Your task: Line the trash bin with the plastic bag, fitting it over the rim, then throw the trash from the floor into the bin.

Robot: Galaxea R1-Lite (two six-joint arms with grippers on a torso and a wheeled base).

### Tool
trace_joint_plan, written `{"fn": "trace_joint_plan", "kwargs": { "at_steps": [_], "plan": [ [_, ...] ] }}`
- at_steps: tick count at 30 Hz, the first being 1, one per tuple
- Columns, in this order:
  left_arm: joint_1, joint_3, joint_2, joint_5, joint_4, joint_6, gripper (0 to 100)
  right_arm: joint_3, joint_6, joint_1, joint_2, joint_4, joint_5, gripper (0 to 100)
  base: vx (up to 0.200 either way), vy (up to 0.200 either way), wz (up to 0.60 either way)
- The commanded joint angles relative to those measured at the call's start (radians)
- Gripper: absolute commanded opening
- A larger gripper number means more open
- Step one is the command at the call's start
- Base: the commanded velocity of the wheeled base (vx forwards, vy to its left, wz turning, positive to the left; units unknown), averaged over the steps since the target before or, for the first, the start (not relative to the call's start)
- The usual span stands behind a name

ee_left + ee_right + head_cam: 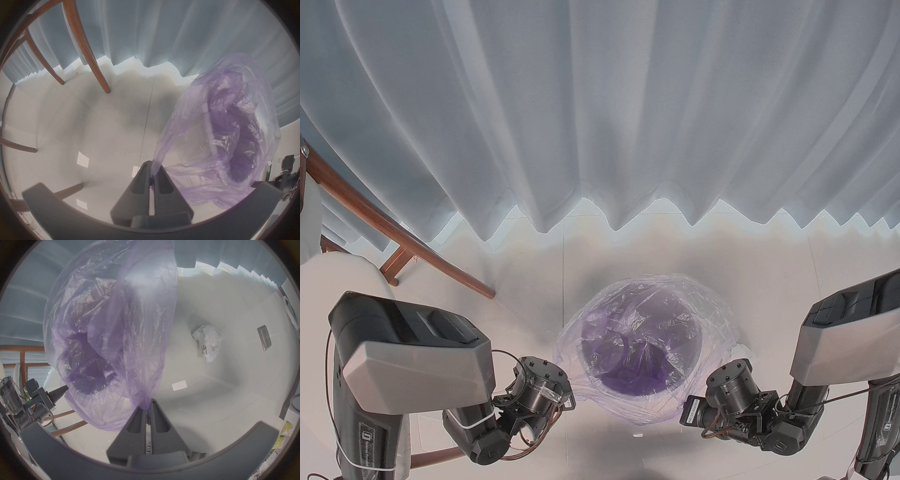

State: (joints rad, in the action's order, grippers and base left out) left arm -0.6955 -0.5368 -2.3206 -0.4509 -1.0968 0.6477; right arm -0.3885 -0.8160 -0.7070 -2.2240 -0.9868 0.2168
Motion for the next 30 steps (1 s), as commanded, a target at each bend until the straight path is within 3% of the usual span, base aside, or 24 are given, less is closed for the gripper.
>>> {"fn": "trace_joint_plan", "kwargs": {
  "at_steps": [1, 15, 22, 30],
  "plan": [
    [0.005, -0.002, -0.022, 0.0, -0.003, -0.005, 0, 0.002, 0.0, -0.003, -0.016, -0.001, -0.001, 0, 0.0, 0.0, 0.0],
    [0.039, -0.035, -0.072, -0.006, -0.011, -0.072, 0, -0.036, -0.011, 0.006, -0.051, 0.022, -0.008, 0, 0.0, 0.0, 0.0],
    [0.039, -0.123, -0.075, -0.029, -0.018, -0.066, 0, -0.09, -0.008, 0.044, -0.052, 0.034, 0.058, 0, 0.0, 0.0, 0.0],
    [0.041, -0.147, -0.072, -0.043, -0.08, -0.063, 0, -0.079, -0.003, 0.101, -0.039, 0.016, 0.07, 0, 0.0, 0.0, 0.0]
  ]
}}
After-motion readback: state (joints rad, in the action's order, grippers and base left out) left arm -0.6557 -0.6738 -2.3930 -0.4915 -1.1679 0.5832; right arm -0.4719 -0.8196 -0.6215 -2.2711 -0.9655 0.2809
